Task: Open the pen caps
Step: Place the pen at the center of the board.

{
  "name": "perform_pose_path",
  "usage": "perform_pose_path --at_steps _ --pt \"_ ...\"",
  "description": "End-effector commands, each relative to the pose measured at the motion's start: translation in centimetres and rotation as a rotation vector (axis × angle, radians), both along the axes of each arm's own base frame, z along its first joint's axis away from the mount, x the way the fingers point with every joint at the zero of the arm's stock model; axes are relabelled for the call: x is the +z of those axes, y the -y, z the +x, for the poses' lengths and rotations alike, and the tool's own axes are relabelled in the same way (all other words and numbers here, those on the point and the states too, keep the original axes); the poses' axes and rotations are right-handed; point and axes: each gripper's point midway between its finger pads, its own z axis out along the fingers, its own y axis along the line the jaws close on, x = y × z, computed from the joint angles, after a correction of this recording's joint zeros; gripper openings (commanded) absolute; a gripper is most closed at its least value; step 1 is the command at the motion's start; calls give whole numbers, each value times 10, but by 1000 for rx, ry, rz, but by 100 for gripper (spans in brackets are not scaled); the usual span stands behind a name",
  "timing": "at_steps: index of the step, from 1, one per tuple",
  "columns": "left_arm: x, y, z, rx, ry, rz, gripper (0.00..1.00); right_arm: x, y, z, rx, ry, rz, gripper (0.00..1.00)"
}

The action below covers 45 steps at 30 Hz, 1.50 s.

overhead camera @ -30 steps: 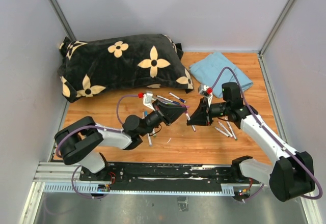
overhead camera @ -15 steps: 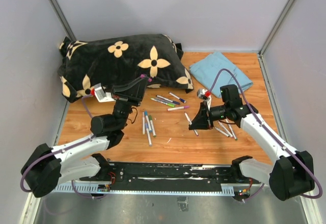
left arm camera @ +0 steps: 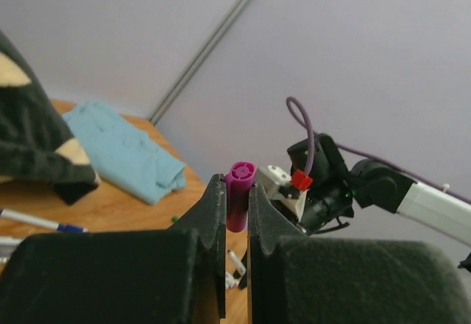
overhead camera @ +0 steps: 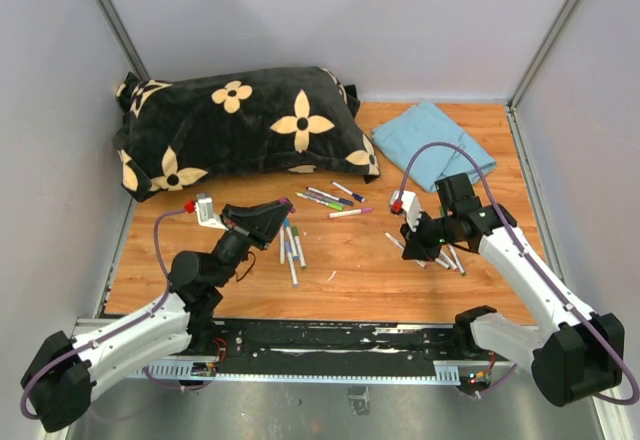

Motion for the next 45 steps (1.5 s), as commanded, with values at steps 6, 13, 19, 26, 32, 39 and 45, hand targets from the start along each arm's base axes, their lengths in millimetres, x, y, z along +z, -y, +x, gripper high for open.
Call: perform_pose_path --at_steps 6,13,19,26,32,39,45 --pt "-56 -9 -11 -36 -133 0 0 -63 70 -3 -74 -19 -431 5" --pt "-68 -1 -9 -69 -188 11 0 -77 82 -6 -84 -53 -504 7" --pt "-75 15 -6 -119 -239 38 0 -89 88 -4 -101 -94 -560 10" --pt "-82 26 -3 -154 -276 50 0 -97 86 0 -93 -99 -607 15" --pt "-86 29 0 -157 -289 52 0 -106 84 2 -61 -123 -699 16" --pt "-88 32 0 -169 -297 53 1 -110 90 5 -85 -135 -761 26" --pt "-88 37 0 -180 -300 56 0 -109 92 10 -107 -118 -773 30"
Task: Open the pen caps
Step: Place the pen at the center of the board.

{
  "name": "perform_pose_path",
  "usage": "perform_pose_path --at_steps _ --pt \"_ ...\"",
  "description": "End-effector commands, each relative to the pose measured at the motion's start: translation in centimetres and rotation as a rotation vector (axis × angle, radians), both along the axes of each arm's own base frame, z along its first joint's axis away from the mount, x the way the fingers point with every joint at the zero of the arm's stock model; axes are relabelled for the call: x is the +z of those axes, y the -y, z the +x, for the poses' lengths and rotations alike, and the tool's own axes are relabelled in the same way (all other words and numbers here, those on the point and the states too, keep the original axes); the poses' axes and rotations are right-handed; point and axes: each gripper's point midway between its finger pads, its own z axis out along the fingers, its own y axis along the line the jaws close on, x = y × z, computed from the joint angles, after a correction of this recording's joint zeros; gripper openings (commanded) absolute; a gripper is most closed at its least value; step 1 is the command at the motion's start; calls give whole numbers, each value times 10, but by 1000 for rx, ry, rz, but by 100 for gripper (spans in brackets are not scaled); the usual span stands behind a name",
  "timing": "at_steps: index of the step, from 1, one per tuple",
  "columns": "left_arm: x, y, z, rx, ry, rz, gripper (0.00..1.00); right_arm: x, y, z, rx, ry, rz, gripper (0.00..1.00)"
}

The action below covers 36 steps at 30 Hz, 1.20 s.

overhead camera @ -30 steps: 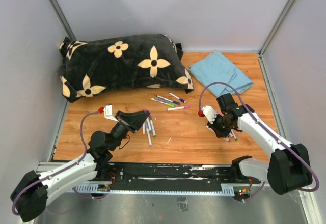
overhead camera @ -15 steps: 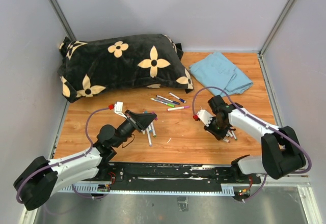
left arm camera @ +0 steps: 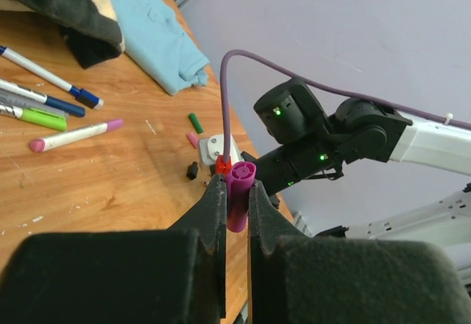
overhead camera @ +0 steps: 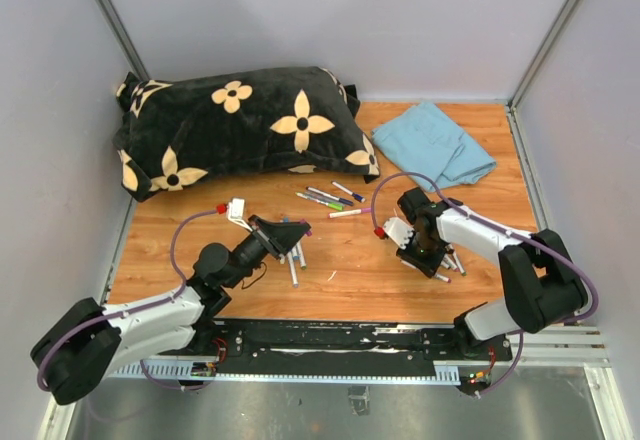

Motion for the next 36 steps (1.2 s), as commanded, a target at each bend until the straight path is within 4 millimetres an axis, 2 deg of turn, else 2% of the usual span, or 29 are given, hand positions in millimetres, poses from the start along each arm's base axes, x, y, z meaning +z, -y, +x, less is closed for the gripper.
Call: perform_pose_path --at_steps 1,9,13,18,21,25,36 --pt "22 8 -2 -26 44 -45 0 2 2 11 -15 45 -39 29" --pt "15 23 -5 -59 30 -42 0 5 -3 19 -60 66 -29 12" --pt "12 31 -6 -78 24 -36 0 5 -2 20 -86 69 -33 12" --pt "10 42 -9 -105 22 -34 0 6 -3 20 -88 69 -27 19" --pt "6 48 -12 -121 18 -32 0 7 -4 20 -86 74 -17 30" --pt "-1 54 -14 -135 8 -21 0 10 -6 21 -83 84 -1 38" --pt "-29 77 -16 -147 -69 15 0 21 -11 24 -70 120 43 44"
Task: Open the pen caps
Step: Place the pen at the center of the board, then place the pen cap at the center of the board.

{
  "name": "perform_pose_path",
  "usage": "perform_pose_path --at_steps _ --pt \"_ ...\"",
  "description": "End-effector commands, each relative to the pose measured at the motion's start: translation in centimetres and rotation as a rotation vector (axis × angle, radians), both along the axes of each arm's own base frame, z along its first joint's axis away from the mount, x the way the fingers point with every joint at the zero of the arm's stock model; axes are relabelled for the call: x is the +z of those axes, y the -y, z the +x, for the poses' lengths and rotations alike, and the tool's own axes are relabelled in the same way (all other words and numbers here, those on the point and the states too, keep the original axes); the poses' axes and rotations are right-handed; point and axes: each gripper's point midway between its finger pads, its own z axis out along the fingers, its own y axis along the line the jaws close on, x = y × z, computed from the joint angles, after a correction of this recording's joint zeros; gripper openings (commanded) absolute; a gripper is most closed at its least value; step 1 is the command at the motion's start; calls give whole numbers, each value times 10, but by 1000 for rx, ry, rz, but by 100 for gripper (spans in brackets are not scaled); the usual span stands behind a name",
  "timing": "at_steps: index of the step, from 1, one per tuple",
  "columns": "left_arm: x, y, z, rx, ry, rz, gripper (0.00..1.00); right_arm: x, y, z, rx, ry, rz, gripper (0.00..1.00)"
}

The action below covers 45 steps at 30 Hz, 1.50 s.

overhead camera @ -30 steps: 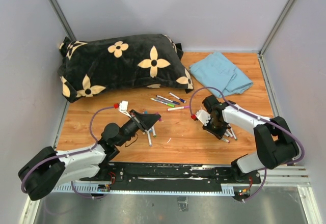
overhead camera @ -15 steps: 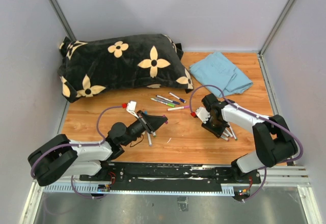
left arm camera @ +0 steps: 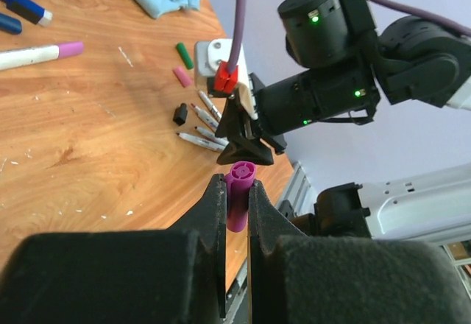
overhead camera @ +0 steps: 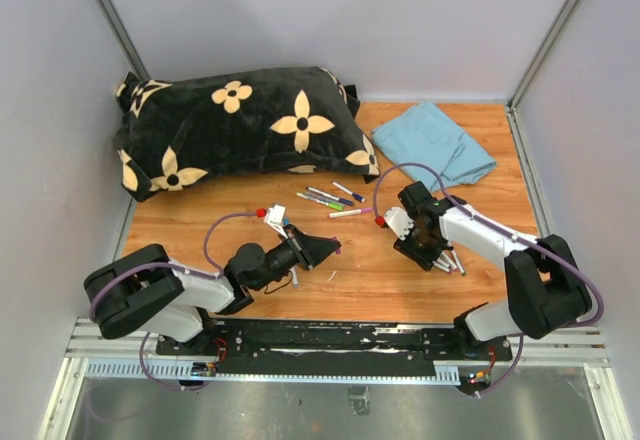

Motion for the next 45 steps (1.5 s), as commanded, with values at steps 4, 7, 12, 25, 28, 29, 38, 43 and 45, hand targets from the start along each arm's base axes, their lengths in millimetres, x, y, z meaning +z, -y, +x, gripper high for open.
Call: perform_pose_path --at_steps 4,7,12,25,28,29,38,43,45 --pt "2 25 5 1 -28 -30 0 13 -7 4 12 32 42 44" --pt "-9 35 8 8 -62 3 0 17 -8 4 14 42 59 45" --pt "-29 50 13 39 -116 83 0 29 -7 8 -8 85 102 48" --pt "-76 108 40 100 -295 294 0 60 20 32 -172 264 165 51" --pt "-91 119 50 135 -333 369 0 64 24 34 -192 294 170 52" --pt "-95 122 54 149 -348 397 0 65 25 34 -196 298 172 52" --pt "-119 153 80 213 -399 573 0 70 30 36 -222 324 185 52" --pt "-129 161 86 221 -403 620 1 72 31 36 -225 331 195 52" --pt "-130 161 89 231 -396 625 7 72 31 36 -226 331 197 52"
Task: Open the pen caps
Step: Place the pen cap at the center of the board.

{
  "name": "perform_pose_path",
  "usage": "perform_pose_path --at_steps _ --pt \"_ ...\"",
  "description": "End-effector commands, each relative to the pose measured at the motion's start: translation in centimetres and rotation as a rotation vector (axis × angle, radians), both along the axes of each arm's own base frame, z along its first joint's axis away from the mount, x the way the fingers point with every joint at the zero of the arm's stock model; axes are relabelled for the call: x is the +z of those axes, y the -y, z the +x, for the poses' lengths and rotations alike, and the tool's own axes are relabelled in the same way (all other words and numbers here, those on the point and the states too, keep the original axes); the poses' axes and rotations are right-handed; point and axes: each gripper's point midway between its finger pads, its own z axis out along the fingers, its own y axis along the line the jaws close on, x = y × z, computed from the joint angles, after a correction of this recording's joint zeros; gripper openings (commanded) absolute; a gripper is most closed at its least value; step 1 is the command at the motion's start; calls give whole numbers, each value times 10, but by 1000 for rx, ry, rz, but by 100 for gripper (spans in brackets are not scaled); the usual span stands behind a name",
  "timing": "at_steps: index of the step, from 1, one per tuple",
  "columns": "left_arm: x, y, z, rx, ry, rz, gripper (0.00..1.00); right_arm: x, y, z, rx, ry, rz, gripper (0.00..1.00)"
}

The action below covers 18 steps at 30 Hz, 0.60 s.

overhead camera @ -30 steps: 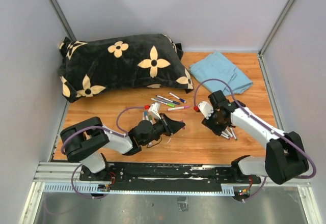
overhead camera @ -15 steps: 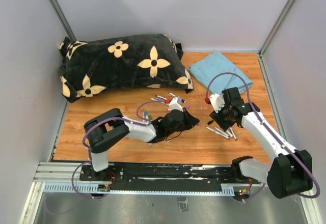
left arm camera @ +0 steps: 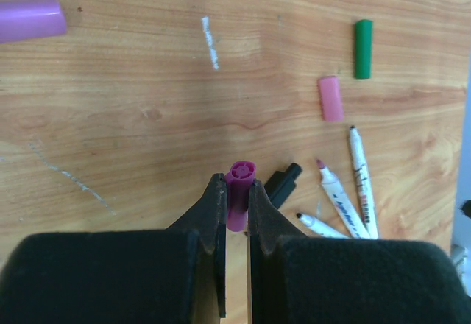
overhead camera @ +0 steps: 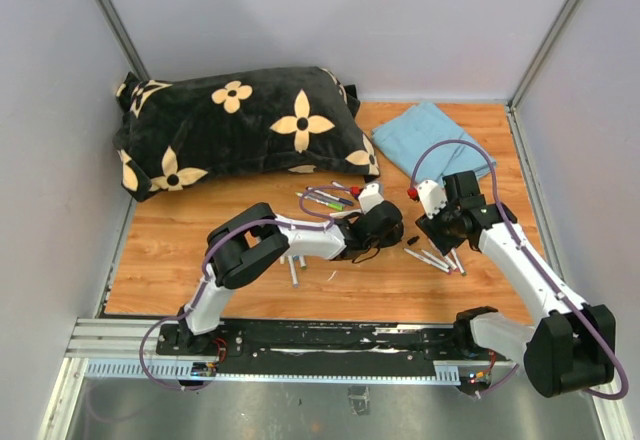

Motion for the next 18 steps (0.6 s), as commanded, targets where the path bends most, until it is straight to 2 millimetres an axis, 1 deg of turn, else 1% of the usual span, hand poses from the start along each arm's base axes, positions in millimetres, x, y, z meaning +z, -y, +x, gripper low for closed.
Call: perform_pose_path --at_steps 1,3,8,12,15,18 --pt "-12 -10 2 27 7 91 12 8 1 4 -23 27 23 52" --pt "-10 -10 3 30 17 95 21 8 1 4 -22 28 25 52" --pt "-4 -7 6 15 32 105 33 9 1 4 -21 30 28 53" --pt "10 -7 5 10 48 85 43 9 0 4 -19 31 30 53" --pt "26 -12 4 11 71 68 44 9 0 3 -20 33 32 53" --pt "46 -26 0 15 103 44 44 11 0 4 -16 40 37 53"
